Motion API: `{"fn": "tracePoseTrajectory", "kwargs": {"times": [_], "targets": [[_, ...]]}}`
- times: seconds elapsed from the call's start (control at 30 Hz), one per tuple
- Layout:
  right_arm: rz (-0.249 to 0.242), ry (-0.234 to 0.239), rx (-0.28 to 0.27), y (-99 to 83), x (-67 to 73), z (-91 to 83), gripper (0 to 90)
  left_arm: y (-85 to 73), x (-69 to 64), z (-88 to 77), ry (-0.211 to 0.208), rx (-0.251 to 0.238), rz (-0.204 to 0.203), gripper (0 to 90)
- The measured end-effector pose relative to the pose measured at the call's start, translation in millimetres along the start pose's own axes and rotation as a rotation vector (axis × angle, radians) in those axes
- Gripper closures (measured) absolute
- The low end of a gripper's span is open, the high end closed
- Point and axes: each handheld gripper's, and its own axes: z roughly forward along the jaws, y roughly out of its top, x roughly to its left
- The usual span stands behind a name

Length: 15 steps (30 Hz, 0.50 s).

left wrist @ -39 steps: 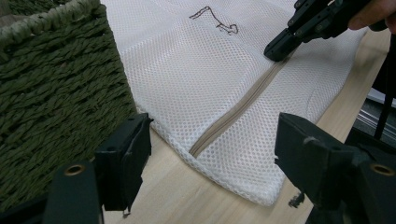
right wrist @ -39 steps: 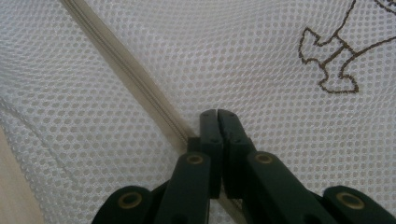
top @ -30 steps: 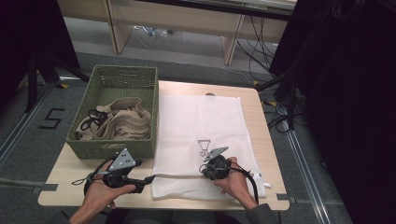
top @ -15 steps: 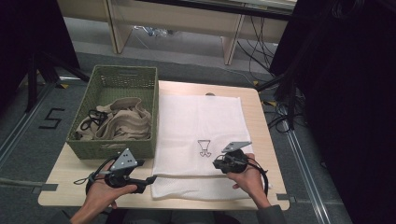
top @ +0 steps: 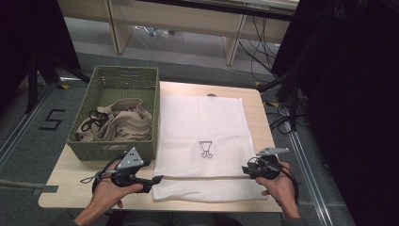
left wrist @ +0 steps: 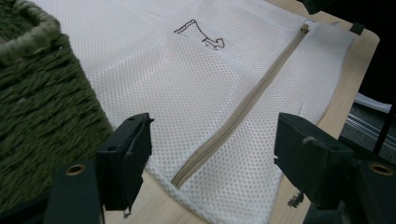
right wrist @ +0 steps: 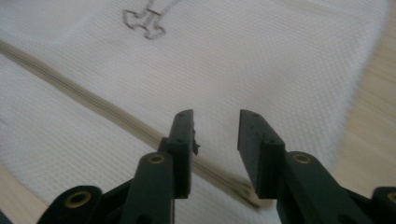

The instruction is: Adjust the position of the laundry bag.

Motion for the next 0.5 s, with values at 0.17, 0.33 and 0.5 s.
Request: {"fn": "tracePoseTrajectory", "kwargs": {"times": [0.17,0.33,0.5], "targets": [[0.076,-0.044,0.024,-22.2,-16.9,-13.8,59.4,10.5,-10.6,13.6,-0.036,0.009,0.028,28.5],[0.114,-0.041,0.047,-39.2,-29.0,-19.9,56.7,19.9,-26.4,33.1,-0.088,0.028,0.056,28.4],[0.169,-0.049,0.082,-45.6,-32.4,-18.7,51.0,27.6,-37.6,50.0,-0.12,0.043,0.081,28.5]]}}
